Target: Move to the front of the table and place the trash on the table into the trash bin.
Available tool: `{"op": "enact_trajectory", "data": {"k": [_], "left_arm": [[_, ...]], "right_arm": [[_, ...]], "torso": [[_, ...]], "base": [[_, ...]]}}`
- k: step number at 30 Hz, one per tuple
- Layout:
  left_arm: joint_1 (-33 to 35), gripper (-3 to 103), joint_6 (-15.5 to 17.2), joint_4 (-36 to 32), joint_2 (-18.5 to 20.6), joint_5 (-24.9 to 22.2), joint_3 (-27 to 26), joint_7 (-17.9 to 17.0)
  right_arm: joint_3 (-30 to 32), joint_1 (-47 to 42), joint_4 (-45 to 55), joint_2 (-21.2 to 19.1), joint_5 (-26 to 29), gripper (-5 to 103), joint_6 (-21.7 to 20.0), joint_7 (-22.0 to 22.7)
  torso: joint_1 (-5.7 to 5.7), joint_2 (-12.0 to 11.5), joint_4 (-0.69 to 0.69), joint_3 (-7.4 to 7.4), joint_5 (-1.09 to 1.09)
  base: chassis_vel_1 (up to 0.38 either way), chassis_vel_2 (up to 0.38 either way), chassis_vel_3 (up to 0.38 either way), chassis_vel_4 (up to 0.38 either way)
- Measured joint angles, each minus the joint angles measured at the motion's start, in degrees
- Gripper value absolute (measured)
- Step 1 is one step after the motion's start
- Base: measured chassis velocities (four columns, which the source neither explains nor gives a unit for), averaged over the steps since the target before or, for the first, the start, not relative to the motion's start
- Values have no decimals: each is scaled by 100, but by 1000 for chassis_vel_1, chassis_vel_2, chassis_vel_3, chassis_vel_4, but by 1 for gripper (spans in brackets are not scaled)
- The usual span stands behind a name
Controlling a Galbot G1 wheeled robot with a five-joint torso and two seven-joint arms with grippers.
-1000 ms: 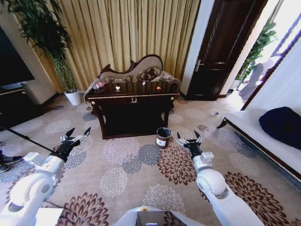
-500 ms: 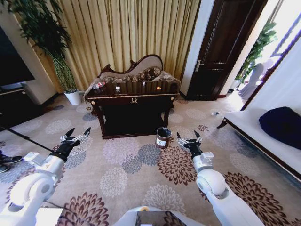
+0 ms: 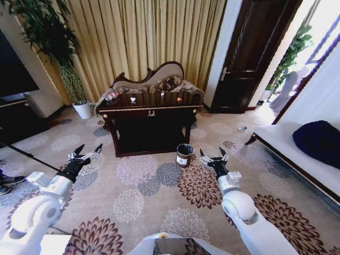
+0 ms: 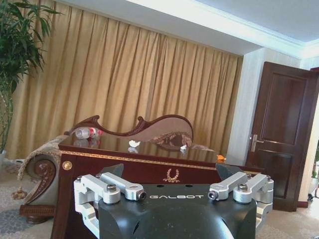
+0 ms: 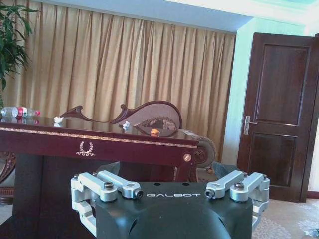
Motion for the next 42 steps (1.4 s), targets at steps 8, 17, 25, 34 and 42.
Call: {"op": "enact_trajectory", "data": {"k": [8,17,25,34,42], "left_arm": [[0,100,0,0,0,0,0,0],[0,100,0,0,0,0,0,0],[0,100,0,0,0,0,0,0],[0,100,0,0,0,0,0,0],[0,100,0,0,-1,4,2,0]], "right_arm": [[0,0,0,0,0,100,0,0],[0,0,0,0,0,100,0,0],[0,0,0,0,0,100,0,0],[0,0,0,0,0,100,0,0],[0,0,0,0,0,100,0,0]], "torso": [[0,0,0,0,0],[0,0,0,0,0],[0,0,0,0,0],[0,0,0,0,0],[0,0,0,0,0]], "base": [[0,0,0,0],[0,0,0,0],[0,0,0,0],[0,0,0,0],[0,0,0,0]]}}
